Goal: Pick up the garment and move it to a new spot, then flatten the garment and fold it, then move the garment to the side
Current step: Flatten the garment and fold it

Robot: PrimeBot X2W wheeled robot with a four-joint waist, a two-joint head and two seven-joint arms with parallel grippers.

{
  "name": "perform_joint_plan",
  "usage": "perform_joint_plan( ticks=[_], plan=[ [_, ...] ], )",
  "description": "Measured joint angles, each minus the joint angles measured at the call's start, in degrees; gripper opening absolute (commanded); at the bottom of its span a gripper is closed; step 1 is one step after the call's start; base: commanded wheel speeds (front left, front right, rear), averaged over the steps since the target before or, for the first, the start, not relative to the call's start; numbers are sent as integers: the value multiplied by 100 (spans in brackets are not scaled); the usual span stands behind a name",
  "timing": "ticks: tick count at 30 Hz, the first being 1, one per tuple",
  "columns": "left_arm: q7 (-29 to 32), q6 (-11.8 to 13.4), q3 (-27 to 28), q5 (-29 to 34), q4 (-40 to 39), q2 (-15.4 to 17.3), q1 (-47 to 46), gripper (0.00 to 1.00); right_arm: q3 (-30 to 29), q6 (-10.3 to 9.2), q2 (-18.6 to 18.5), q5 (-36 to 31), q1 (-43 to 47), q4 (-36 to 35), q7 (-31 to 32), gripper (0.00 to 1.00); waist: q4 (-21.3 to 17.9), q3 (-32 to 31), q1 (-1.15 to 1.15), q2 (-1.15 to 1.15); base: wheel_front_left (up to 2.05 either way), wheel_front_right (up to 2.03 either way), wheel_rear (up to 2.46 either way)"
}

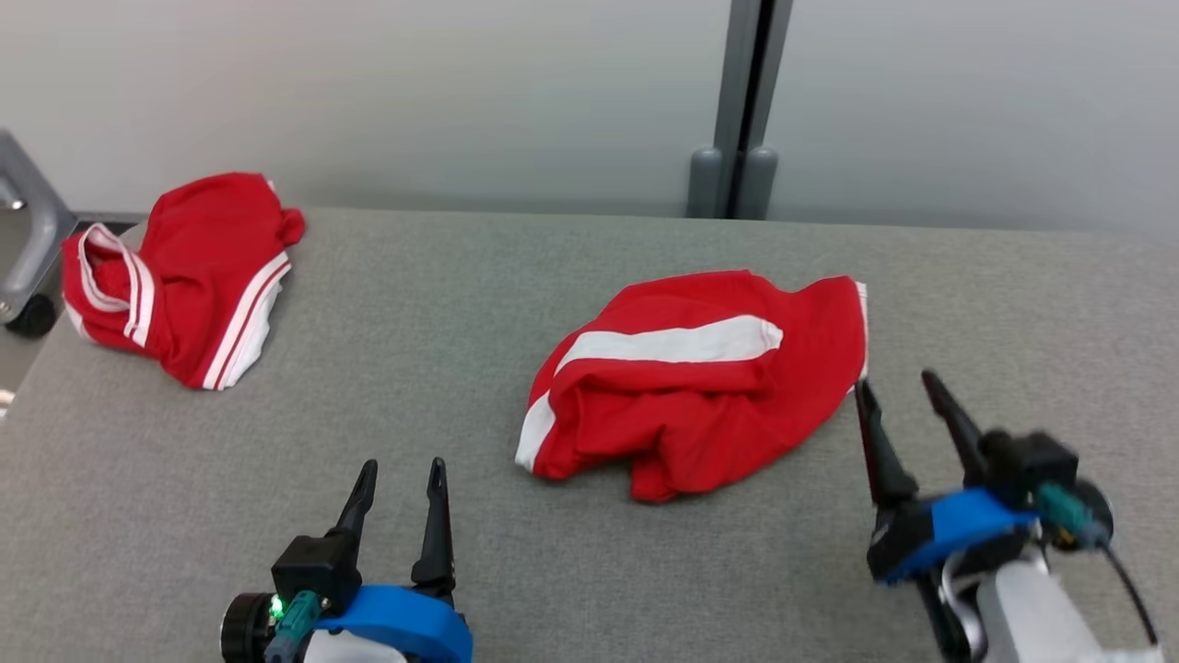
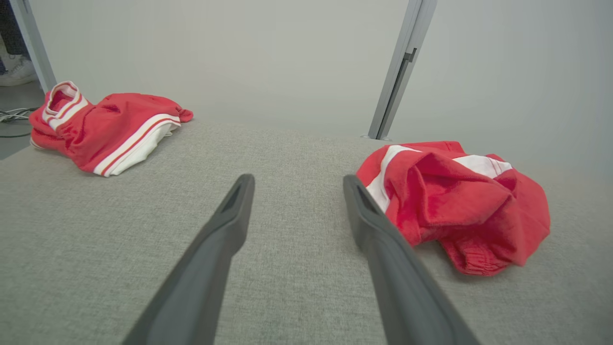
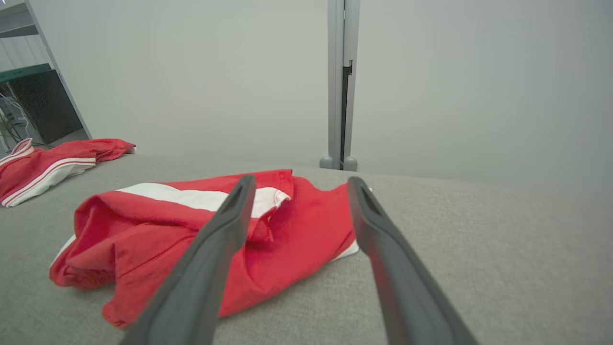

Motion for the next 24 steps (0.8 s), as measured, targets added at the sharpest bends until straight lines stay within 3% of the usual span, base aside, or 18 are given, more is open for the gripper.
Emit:
perform_joint_plan(
  ticks=[10, 19, 20, 22, 24],
  plan=[
    [-1, -42, -13, 44, -231, -109, -309, 100, -517, 1, 0, -509, -1740, 1319, 875, 100, 574, 547, 1, 0, 0, 0, 0],
    [0, -43, 21, 36, -289, -140, -415, 100, -872, 1, 3, -892, -2269, 2573, 1285, 100, 1047, 992, 1, 1, 0, 0, 0],
    [0, -42, 33, 36, -290, -140, -415, 100, -859, 1, 3, -879, -2306, 2655, 1251, 61, 1062, 1012, 1, 1, 0, 0, 0],
    [-1, -35, 73, 36, -291, -140, -414, 100, -754, 1, 1, -739, -2401, 2777, 1088, 36, 1042, 1017, 1, 1, 0, 0, 0],
    [-1, -34, 87, 44, -297, -144, -414, 100, -616, 1, 1, -626, -2492, 2885, 948, 0, 982, 998, 0, 0, 0, 0, 0]
  ],
)
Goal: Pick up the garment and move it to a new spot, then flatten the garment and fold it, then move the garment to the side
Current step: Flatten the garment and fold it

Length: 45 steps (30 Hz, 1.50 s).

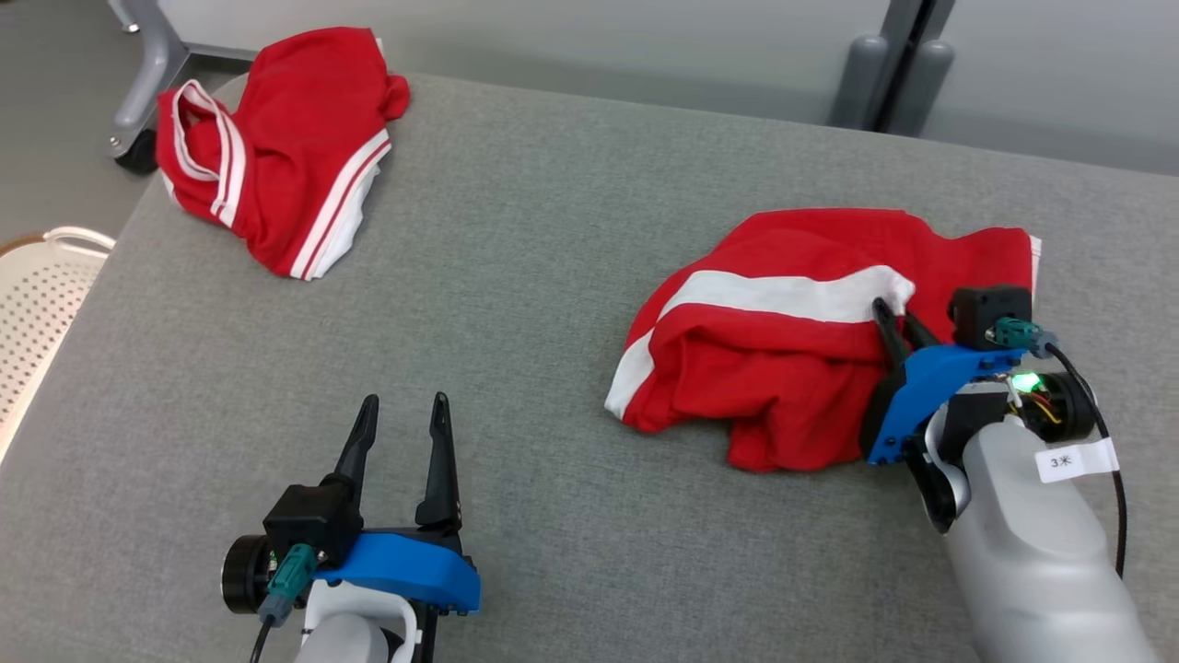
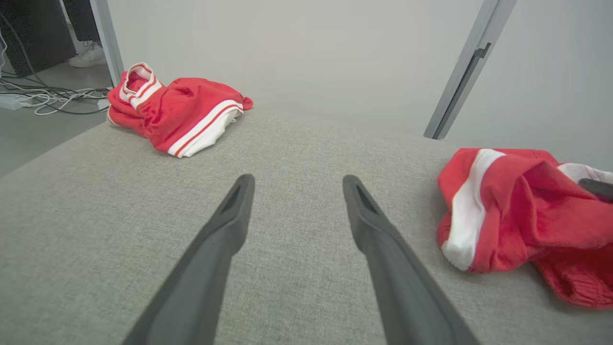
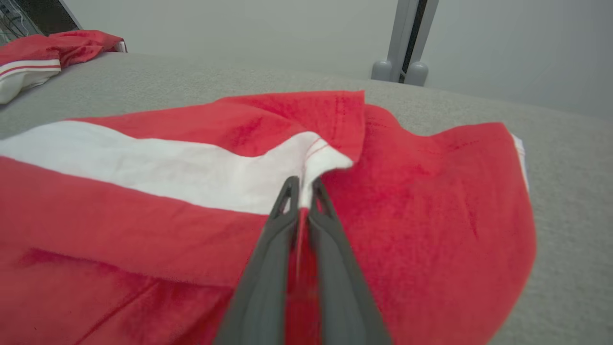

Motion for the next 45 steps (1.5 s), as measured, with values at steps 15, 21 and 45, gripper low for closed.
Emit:
perform_joint_plan(
  ticks=[15, 21, 45],
  plan=[
    [0, -56, 203, 163, 105, -7, 110, 100, 1828, 0, 0, 2313, -318, -1128, -898, 0, -835, -462, -1, -1, 0, 0, 0],
    [1, -65, 253, 201, 113, -9, 198, 100, 1332, 0, -2, 2027, 491, -1608, -892, 0, -1179, -640, -1, -1, 0, 0, 0],
    [0, -143, 201, 303, 92, -8, 242, 100, -38, 0, -2, 1026, 2947, -2452, -500, 0, -1469, -598, 0, -1, 0, 0, 0]
  ],
)
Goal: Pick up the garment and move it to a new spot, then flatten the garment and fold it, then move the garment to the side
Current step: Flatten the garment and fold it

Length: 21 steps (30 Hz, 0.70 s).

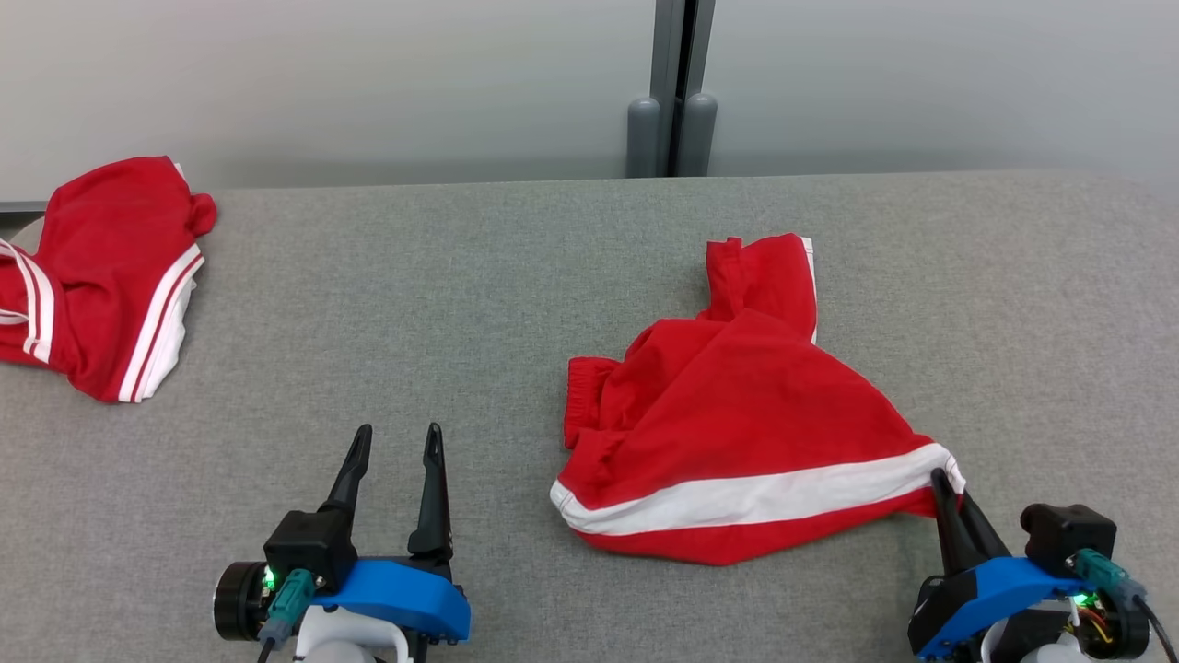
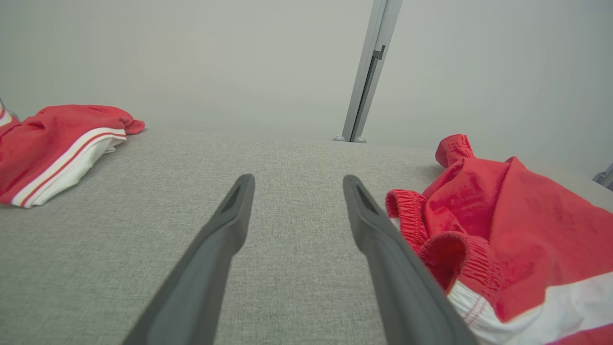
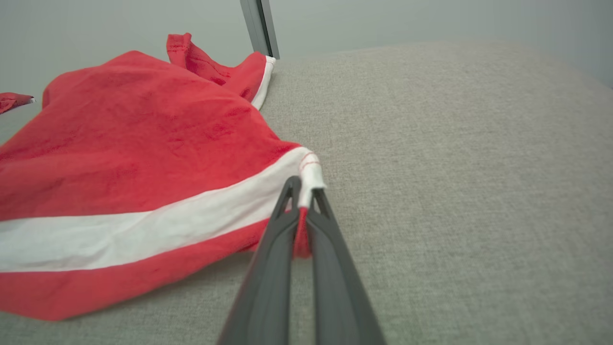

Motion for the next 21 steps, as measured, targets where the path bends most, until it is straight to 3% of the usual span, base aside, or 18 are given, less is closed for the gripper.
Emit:
perform_joint_plan(
  ticks=[6, 7, 8, 9, 21],
  plan=[
    [0, 0, -51, -8, 24, 0, 40, 100, 27, 0, 1, -119, -1, 256, -147, 1, -11, -53, 0, 0, 0, 0, 0],
    [0, 0, -56, -8, 26, 0, 51, 100, 21, 0, 1, -166, -1, 281, -182, 33, -14, -60, 0, 1, 0, 0, 0],
    [0, 0, -58, -8, 27, 0, 60, 100, 15, 0, 1, -193, -1, 302, -200, 56, -18, -67, 0, 1, 0, 0, 0],
    [0, 0, -62, -8, 26, 0, 70, 100, 11, 0, 1, -205, -1, 322, -218, 100, -22, -72, 0, 1, 0, 0, 0],
    [1, 8, -59, -51, -56, 0, 90, 100, -390, 0, -16, -534, 199, 155, -303, 100, -124, -60, 0, 1, 0, 0, 0]
  ],
)
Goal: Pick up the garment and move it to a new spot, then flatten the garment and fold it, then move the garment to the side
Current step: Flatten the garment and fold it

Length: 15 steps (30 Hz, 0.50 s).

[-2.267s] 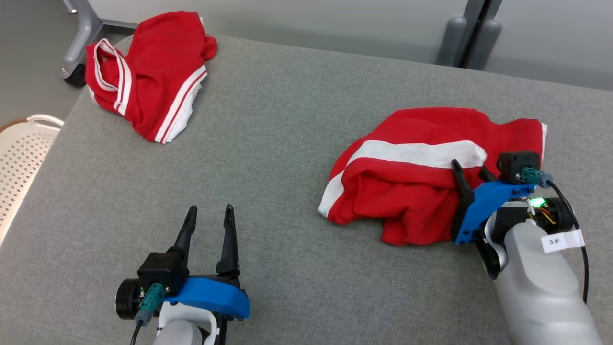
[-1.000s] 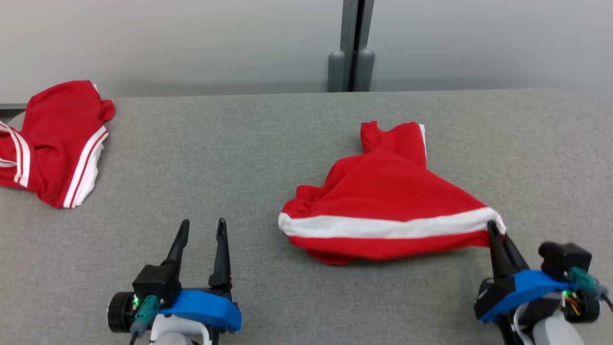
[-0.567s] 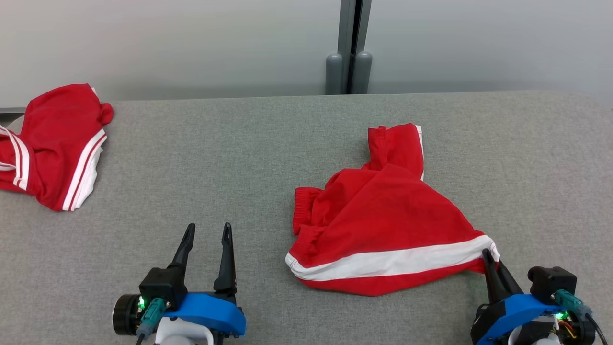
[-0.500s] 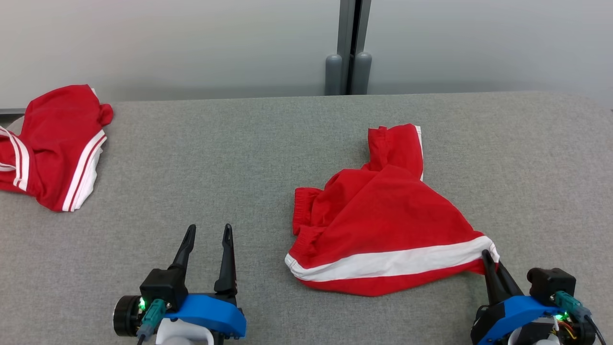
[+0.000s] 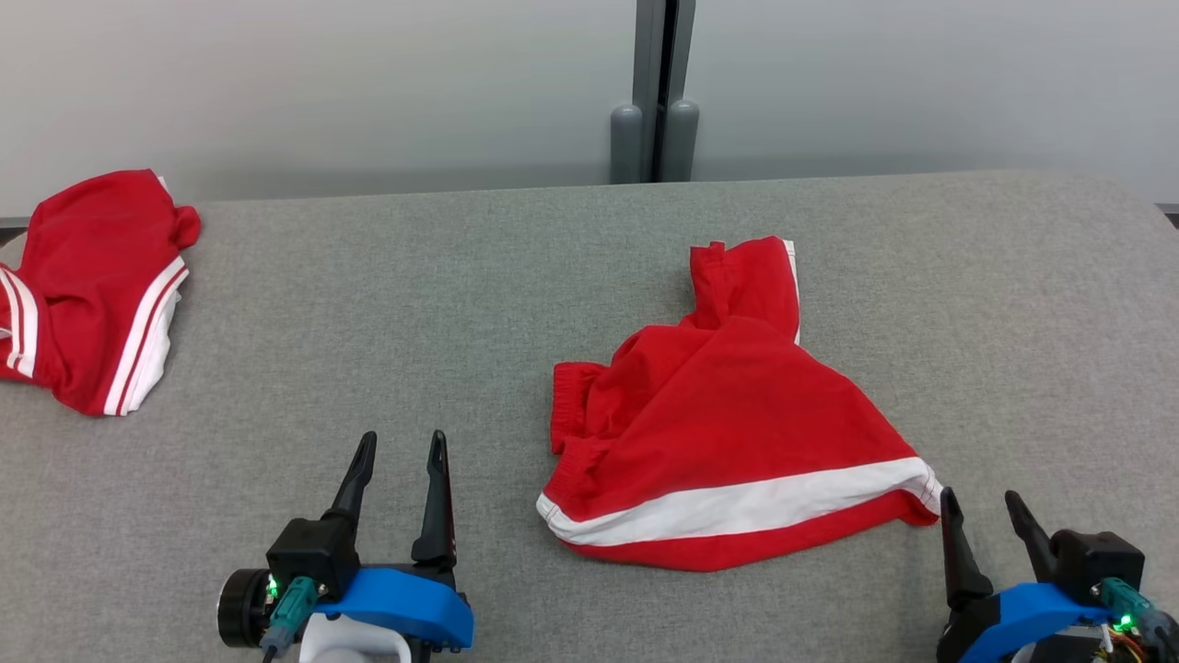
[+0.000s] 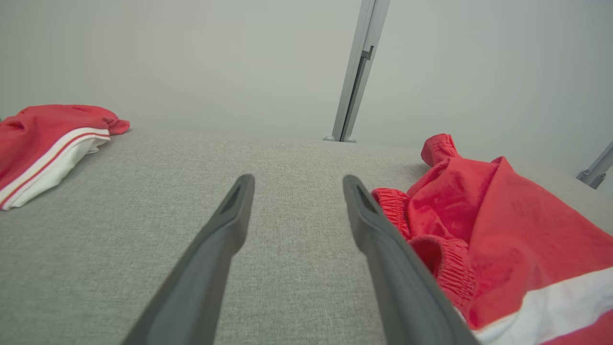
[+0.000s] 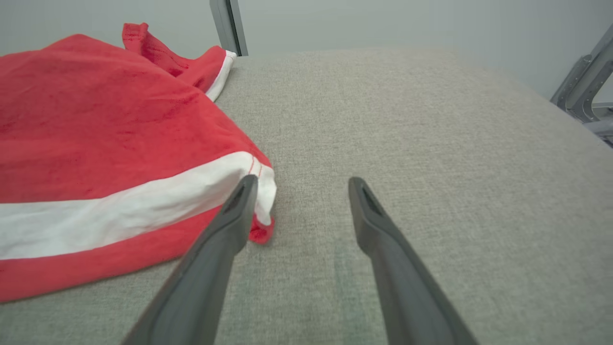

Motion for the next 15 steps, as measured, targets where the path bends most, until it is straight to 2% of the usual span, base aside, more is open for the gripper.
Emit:
perform_joint_plan(
  ticks=[15],
  plan=[
    [0, -22, -153, -113, -13, -1, -19, 100, 380, 0, 8, 160, -68, -934, -68, 100, 154, -318, -1, 0, 0, 0, 0]
  ],
)
